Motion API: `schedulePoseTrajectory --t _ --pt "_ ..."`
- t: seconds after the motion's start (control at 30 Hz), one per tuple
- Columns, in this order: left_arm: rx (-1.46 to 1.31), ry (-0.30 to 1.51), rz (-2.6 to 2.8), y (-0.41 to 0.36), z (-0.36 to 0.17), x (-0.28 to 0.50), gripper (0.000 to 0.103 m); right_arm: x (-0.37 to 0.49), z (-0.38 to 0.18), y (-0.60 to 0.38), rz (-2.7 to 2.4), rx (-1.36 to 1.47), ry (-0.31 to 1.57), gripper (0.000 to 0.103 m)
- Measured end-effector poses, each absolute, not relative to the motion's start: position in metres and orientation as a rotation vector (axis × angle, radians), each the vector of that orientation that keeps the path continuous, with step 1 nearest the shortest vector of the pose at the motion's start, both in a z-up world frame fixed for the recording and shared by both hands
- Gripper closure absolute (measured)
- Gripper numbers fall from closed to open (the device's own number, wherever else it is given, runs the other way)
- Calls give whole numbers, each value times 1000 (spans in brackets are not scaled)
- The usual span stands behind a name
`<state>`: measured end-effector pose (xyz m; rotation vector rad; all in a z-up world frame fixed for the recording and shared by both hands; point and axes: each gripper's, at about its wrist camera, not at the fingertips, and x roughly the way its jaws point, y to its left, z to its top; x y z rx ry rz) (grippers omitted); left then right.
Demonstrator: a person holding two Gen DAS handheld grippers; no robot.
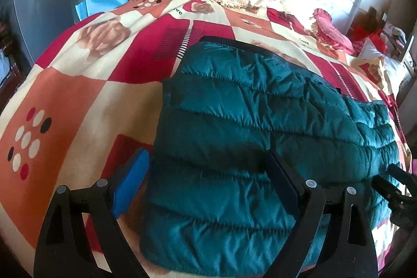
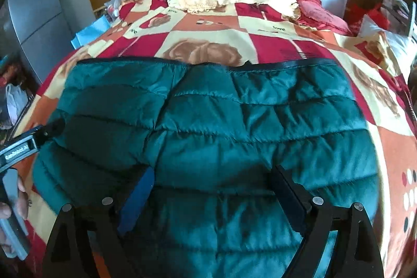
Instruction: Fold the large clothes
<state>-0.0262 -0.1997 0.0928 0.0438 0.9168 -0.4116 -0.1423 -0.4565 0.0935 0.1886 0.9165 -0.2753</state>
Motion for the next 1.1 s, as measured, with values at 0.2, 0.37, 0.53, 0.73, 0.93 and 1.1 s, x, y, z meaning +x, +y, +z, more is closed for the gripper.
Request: schedulePoseTrajectory --t 0.2,0.37,0.53,0.73,0.93,1.1 --pt "46 916 -441 -194 93 -47 13 -186 108 -445 -264 176 875 15" --pt "57 919 -453 -192 89 -60 13 -192 83 -436 -290 131 916 15" --pt "61 937 -452 -189 83 -64 13 -184 69 -436 -315 126 922 13" --pt "55 939 -456 -185 83 -68 13 -200 86 -442 -311 151 911 14" --pt "58 939 -451 -184 79 -71 13 -224 99 -465 -399 199 867 14" --pt "68 943 -446 -186 74 -72 13 -219 69 -487 -448 240 956 13"
